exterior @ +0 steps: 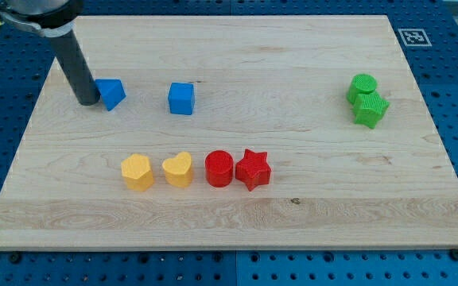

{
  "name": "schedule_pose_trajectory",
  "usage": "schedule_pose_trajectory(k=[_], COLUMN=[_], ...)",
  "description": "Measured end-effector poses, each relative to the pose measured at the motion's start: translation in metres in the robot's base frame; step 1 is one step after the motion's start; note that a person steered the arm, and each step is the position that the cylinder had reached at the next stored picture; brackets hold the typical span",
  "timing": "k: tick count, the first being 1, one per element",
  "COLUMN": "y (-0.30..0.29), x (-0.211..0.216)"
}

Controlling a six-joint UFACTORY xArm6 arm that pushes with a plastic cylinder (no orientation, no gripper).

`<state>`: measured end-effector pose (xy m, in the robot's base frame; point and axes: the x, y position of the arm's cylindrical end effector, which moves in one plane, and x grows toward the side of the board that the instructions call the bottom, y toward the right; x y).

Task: Push the blue triangle to the left of the blue cube

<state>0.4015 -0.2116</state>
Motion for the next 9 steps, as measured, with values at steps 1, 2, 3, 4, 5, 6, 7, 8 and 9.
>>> schedule_pose_trajectory(k=[1, 2, 3, 4, 5, 6, 7, 8, 9], y=[0.030, 0.048, 0.048, 0.002, -0.040, -0.022, -0.005, 0.004, -0.005], x=[0.010, 0.013, 0.013, 0.007, -0.031, -0.049, -0.018, 0.009, 0.008])
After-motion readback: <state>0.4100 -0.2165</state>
